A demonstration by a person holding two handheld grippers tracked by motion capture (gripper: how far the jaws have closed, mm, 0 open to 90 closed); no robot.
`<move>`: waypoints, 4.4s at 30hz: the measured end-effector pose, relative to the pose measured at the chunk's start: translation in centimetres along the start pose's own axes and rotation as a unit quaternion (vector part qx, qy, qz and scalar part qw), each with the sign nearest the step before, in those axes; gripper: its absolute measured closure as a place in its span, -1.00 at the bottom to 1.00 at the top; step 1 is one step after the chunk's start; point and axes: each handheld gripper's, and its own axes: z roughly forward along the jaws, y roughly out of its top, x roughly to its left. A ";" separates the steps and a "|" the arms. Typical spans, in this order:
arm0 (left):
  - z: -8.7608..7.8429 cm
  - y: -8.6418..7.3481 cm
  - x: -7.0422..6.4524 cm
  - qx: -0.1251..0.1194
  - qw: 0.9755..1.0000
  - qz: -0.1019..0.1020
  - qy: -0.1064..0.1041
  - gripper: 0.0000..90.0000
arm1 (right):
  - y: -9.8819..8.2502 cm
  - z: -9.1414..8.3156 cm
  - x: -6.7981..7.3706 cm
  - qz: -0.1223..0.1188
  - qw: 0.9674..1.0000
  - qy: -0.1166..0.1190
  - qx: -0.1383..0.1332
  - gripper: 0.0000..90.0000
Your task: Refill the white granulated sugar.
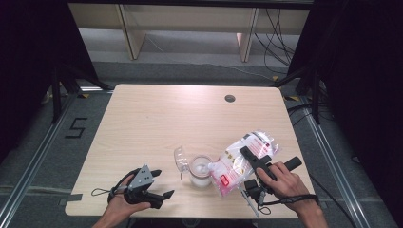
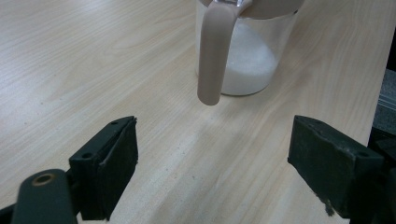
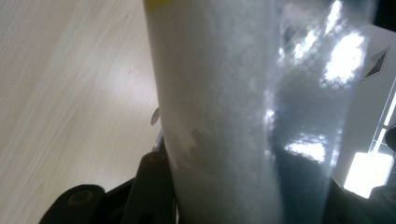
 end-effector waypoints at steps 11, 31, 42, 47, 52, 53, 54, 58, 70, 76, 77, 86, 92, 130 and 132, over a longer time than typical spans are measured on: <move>0.0 0.0 0.0 0.001 1.000 0.002 0.000 -0.66 | 0.0 -0.1 -0.1 -0.003 1.000 0.003 0.005 0.52; 0.0 0.0 0.0 -0.001 1.000 -0.002 0.000 -0.65 | 0.0 -0.1 -0.1 0.000 1.000 -0.001 0.002 0.53; 0.0 0.1 0.2 -0.003 1.000 0.009 -0.002 -0.66 | 0.0 -0.1 -0.2 -0.001 1.000 0.001 0.003 0.53; -0.1 0.1 0.2 0.001 1.000 0.014 0.000 -0.66 | 0.0 0.0 -0.3 -0.011 1.000 -0.003 -0.003 0.53; 0.0 0.1 0.2 -0.001 1.000 0.013 -0.002 -0.66 | 0.0 -0.2 -0.2 -0.002 1.000 -0.002 0.002 0.53; 0.0 0.1 0.2 -0.001 1.000 0.013 -0.003 -0.66 | 0.0 -0.2 -0.2 -0.002 1.000 0.003 0.006 0.53; 0.0 0.1 0.2 -0.001 1.000 0.013 -0.002 -0.65 | 0.0 -0.1 -0.3 -0.012 1.000 0.001 0.001 0.53; 0.0 0.1 0.2 -0.001 1.000 0.013 -0.002 -0.66 | 0.0 -0.1 -0.2 -0.004 1.000 0.004 0.005 0.53; 0.0 0.0 0.0 -0.003 1.000 -0.004 0.002 -0.66 | 0.0 -0.1 -0.1 0.000 1.000 0.002 0.004 0.54; 0.0 0.0 0.0 -0.003 1.000 -0.004 0.001 -0.66 | 0.0 -0.1 -0.2 -0.004 1.000 0.001 0.007 0.54; -0.1 0.0 0.0 -0.002 1.000 -0.003 0.001 -0.65 | 0.0 -0.2 -0.2 -0.003 1.000 0.001 0.007 0.54; 0.0 0.0 0.0 -0.004 1.000 -0.002 0.000 -0.66 | 0.1 -0.2 -0.5 -0.011 1.000 0.005 0.007 0.54; -0.1 0.0 0.0 -0.002 1.000 -0.001 0.000 -0.66 | 0.3 -0.1 -0.3 -0.005 1.000 0.004 0.006 0.54; 0.0 0.0 0.0 -0.001 1.000 0.000 -0.001 -0.66 | 0.4 0.0 -0.4 -0.008 1.000 0.014 0.008 0.56; 0.0 0.0 0.0 -0.003 1.000 -0.002 0.000 -0.65 | 0.4 0.1 -0.5 -0.016 1.000 0.004 -0.002 0.56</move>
